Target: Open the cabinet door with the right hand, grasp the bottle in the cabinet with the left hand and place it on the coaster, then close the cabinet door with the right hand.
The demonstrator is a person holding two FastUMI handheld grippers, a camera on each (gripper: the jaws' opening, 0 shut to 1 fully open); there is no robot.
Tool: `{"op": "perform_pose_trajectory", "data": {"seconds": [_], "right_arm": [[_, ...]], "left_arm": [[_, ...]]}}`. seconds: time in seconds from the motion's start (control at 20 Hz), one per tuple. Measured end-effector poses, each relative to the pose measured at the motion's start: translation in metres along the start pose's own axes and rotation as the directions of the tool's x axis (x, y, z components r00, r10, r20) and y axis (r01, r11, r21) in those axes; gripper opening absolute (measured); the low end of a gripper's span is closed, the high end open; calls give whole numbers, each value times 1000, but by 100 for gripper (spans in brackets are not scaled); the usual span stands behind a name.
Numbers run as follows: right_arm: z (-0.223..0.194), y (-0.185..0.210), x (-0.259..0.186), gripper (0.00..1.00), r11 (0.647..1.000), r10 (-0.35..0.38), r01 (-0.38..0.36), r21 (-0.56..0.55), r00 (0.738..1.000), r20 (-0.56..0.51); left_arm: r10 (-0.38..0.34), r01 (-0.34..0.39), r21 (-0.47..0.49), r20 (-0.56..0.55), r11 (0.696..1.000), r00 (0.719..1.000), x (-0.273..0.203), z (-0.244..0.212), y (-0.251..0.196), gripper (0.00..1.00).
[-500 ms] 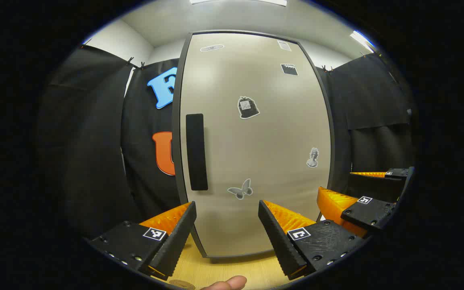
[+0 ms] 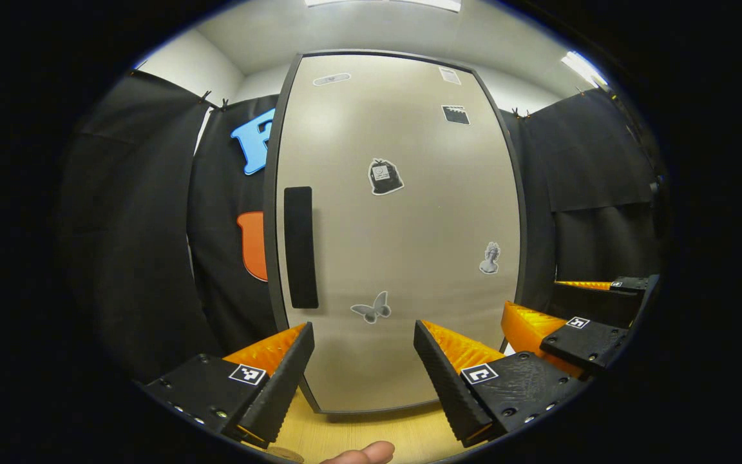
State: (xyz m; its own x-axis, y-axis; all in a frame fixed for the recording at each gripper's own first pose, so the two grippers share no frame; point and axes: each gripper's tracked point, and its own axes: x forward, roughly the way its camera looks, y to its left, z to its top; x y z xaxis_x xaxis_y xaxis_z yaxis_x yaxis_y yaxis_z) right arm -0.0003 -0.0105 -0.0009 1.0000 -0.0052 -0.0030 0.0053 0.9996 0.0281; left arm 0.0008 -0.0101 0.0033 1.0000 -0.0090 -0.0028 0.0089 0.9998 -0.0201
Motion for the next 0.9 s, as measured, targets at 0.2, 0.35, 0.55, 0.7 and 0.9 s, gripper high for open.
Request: {"op": "perform_pose_trajectory", "data": {"seconds": [0.2, 0.35, 0.55, 0.7, 0.9], "right_arm": [[-1, 1, 0, 96, 1000, 8, -8, 11, 1000, -7], [-2, 3, 0, 96, 1000, 15, -15, 17, 1000, -11], [-4, 4, -1, 96, 999, 21, -21, 25, 1000, -16], [-4, 6, -1, 96, 999, 22, -21, 24, 1000, -15], [-5, 12, -1, 96, 999, 41, -41, 14, 999, -27]], "left_arm": [[12, -12, 5, -1, 1000, 1000, -2, 2, 1, 94], [18, -18, -1, -3, 1000, 1000, -4, 0, 3, 94], [23, -23, 0, -2, 1000, 1000, -6, 1, 4, 94], [25, -25, 1, -2, 1000, 1000, -8, 2, 5, 94], [16, -16, -15, -17, 1000, 1000, -10, -2, 7, 94]]}}
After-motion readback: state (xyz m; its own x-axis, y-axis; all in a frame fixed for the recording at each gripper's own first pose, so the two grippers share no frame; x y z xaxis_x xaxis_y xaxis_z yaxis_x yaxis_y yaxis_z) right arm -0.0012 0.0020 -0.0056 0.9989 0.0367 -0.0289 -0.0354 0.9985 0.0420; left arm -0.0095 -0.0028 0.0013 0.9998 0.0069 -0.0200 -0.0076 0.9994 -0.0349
